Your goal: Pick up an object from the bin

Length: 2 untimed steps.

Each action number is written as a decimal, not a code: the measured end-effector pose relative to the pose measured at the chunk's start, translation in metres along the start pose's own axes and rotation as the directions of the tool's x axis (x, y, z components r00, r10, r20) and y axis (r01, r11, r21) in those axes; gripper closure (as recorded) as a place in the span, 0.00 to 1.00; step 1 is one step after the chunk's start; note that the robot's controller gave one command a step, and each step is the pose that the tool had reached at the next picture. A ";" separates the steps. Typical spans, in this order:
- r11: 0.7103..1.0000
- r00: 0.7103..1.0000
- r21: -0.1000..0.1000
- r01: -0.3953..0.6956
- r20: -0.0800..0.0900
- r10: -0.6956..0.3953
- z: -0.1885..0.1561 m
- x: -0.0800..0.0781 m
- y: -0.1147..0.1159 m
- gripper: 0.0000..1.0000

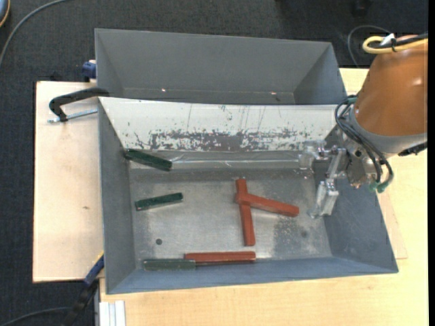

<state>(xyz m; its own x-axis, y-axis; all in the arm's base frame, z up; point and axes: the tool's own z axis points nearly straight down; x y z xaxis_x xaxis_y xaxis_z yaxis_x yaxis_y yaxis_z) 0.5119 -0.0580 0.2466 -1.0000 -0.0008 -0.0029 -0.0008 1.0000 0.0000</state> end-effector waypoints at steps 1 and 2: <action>0.867 0.867 -0.004 0.499 -0.004 -0.499 0.131 -0.006 0.010 0.00; 0.824 0.824 0.002 0.566 0.002 -0.566 0.178 -0.055 -0.037 0.00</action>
Offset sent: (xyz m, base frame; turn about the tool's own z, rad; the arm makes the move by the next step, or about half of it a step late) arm 0.0068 0.0085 -0.1303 -0.5229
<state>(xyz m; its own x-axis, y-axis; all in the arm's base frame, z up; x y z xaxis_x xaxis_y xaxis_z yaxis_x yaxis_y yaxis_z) 0.5679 -0.0947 0.0686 -0.8236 -0.5671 -0.0040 -0.5671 0.8236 -0.0035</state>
